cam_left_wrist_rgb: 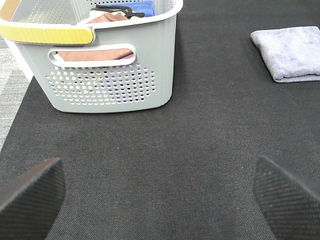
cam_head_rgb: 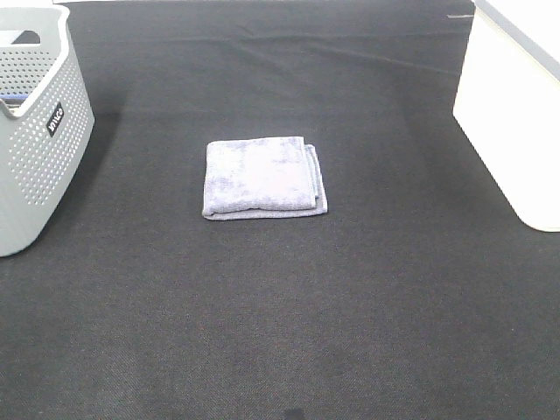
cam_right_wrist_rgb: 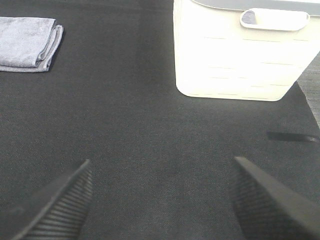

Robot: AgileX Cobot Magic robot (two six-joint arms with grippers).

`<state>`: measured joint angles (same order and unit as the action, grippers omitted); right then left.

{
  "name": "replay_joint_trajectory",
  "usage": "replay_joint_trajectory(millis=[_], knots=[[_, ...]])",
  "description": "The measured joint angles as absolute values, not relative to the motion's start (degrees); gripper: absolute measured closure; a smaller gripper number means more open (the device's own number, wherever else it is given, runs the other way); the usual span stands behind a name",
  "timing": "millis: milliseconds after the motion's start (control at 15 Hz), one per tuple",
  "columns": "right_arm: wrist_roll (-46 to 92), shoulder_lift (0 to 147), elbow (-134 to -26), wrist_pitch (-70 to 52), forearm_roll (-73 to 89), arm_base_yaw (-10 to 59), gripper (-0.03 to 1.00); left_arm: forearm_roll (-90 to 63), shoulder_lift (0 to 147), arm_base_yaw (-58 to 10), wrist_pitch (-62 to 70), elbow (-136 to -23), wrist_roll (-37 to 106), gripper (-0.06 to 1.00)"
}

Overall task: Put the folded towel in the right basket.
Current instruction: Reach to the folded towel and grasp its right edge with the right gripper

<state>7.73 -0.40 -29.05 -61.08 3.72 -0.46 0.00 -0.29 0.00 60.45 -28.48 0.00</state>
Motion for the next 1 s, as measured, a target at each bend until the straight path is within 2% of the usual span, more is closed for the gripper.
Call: replay_joint_trajectory(millis=[1000], knots=[[7.73,-0.4,-29.05,-61.08,3.72,-0.46,0.25,0.0,-0.29,0.0,60.45,-28.48,0.0,-0.03]])
